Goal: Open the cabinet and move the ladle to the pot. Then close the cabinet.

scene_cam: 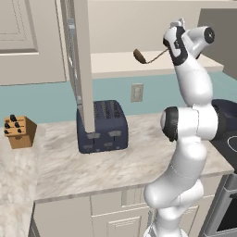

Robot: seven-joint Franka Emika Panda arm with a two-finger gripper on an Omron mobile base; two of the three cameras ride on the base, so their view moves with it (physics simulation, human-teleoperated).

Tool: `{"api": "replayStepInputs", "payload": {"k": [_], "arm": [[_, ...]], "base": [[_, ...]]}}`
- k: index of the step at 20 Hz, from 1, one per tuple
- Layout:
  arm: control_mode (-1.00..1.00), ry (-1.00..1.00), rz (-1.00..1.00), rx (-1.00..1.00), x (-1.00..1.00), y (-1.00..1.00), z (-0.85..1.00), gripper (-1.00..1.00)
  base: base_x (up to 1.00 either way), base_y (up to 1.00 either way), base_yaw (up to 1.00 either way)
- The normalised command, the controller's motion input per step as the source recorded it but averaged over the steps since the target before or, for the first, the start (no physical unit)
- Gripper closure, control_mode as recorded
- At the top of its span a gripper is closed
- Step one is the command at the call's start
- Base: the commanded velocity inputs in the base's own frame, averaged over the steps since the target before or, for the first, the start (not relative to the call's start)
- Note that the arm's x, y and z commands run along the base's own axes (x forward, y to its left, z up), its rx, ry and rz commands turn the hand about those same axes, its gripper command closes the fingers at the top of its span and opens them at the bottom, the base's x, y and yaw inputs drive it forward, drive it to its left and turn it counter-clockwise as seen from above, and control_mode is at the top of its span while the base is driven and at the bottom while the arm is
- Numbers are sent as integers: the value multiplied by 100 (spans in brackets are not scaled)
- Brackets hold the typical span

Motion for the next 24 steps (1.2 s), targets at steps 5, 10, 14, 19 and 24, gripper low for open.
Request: {"api": "replayStepInputs", "payload": {"k": [5, 10, 14, 19, 24], "arm": [[-100, -3, 0, 0, 37, -4, -7, -100], [-100, -2, 0, 0, 37, -1, -16, -100], [-100, 0, 1, 0, 41, -3, -12, -100], [-100, 0, 1, 0, 40, -5, -21, -100], [-100, 0, 0, 0, 35, 0, -27, 100]], "base": [[0, 0, 0], [0, 0, 0], [0, 0, 0], [0, 0, 0], [0, 0, 0]]}}
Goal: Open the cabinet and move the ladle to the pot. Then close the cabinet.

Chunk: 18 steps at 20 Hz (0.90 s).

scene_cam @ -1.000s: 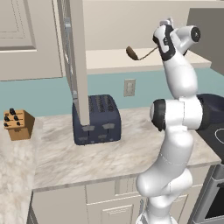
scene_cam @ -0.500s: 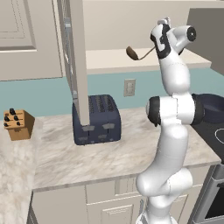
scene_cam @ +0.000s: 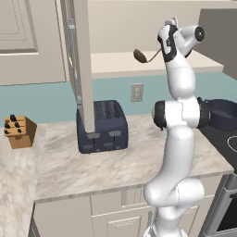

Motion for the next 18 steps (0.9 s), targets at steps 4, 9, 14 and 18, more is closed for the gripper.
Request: {"api": "replayStepInputs", "payload": {"k": [4, 9, 14, 18], "arm": [[-100, 0, 0, 0, 14, -8, -19, 100], [-100, 0, 0, 0, 13, -12, -16, 100], [-100, -1, 0, 0, 10, -13, -8, 100], [-100, -6, 0, 0, -8, -5, -1, 100]], "base": [[0, 0, 0], [0, 0, 0], [0, 0, 0], [0, 0, 0]]}}
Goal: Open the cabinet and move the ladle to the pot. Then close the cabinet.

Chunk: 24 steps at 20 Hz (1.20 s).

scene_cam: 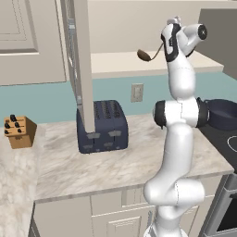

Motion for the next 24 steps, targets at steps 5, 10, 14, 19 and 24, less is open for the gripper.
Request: {"api": "replayStepInputs", "payload": {"k": [5, 10, 14, 19, 24], "arm": [[-100, 0, 0, 0, -49, 0, 0, 100], [-100, 0, 0, 0, -72, 0, 0, 100], [-100, 0, 0, 0, -89, 0, 0, 100], [-100, -3, 0, 0, -100, 2, 0, 100], [-100, -13, -2, -2, -100, 14, 0, 100]], "base": [[0, 0, 0], [0, 0, 0], [0, 0, 0], [0, 0, 0], [0, 0, 0]]}}
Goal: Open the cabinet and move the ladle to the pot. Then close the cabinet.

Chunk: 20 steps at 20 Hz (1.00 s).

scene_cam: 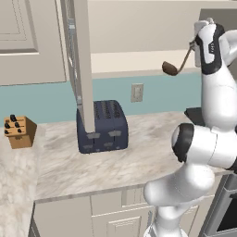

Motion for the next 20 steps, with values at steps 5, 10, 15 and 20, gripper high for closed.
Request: {"api": "replayStepInputs", "payload": {"k": [5, 10, 15, 20], "arm": [[-100, -12, -4, -7, -100, 8, 19, 100], [-100, 2, -11, -11, -98, 19, 31, 100], [-100, 9, -17, -7, -94, 12, 20, 100], [-100, 7, -21, -1, -99, 2, 4, 100]], "base": [[0, 0, 0], [0, 0, 0], [0, 0, 0], [0, 0, 0]]}}
